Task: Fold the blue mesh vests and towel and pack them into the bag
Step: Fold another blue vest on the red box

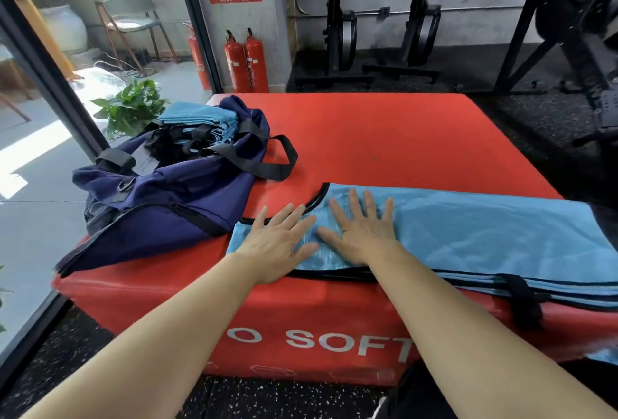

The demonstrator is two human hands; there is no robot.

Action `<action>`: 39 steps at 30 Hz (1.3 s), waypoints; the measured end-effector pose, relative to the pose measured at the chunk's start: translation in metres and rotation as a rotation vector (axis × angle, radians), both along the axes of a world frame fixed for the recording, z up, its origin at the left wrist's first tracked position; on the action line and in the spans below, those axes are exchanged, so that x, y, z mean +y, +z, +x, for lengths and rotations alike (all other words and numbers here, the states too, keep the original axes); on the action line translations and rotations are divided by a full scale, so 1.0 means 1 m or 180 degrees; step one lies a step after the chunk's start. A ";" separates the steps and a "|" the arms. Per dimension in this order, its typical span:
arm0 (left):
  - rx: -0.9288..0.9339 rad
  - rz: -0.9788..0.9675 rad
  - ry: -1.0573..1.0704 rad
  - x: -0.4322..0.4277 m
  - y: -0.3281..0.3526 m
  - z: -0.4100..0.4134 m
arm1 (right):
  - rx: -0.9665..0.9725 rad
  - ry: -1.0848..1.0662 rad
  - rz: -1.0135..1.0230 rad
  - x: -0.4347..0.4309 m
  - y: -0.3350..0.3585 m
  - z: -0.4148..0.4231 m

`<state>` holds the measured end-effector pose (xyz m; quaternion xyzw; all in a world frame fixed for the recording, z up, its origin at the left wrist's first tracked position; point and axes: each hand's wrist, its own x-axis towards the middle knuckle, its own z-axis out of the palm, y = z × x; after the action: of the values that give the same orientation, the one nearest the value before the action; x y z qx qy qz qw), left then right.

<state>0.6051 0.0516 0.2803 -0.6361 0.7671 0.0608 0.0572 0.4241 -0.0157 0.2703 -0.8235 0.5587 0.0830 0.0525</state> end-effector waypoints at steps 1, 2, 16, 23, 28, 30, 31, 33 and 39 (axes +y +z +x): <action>-0.0026 -0.0121 0.0064 0.001 0.002 0.001 | -0.0037 0.0055 -0.0032 0.008 0.001 -0.001; -0.0055 -0.0307 0.0165 0.002 0.004 0.002 | -0.0082 0.0118 -0.0066 0.017 0.001 -0.002; 0.0099 -0.0784 0.2170 0.048 0.012 0.016 | -0.0035 0.0200 0.0012 0.082 -0.002 0.008; 0.1332 -0.0564 0.2549 0.037 0.009 0.025 | -0.0078 0.0195 0.0297 0.086 0.002 0.011; 0.1868 -0.0389 0.2765 0.033 0.014 0.027 | -0.0027 0.0222 0.0378 0.084 0.003 0.011; 0.1991 -0.0399 0.2790 0.032 0.018 0.029 | 0.0000 0.0241 0.0403 0.084 0.003 0.010; 0.2053 -0.0499 0.2748 0.030 0.020 0.030 | 0.0002 0.0249 0.0417 0.083 0.003 0.010; 0.2141 -0.0764 0.2582 0.027 0.023 0.033 | -0.0024 0.0245 0.0430 0.082 0.003 0.010; 0.1482 -0.1081 0.2297 0.027 0.042 0.029 | -0.0529 0.0135 0.0626 0.078 0.010 0.009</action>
<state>0.6345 0.0785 0.3222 -0.8323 0.4881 0.0916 -0.2464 0.4334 0.0622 0.2807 -0.8301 0.5241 0.0700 0.1773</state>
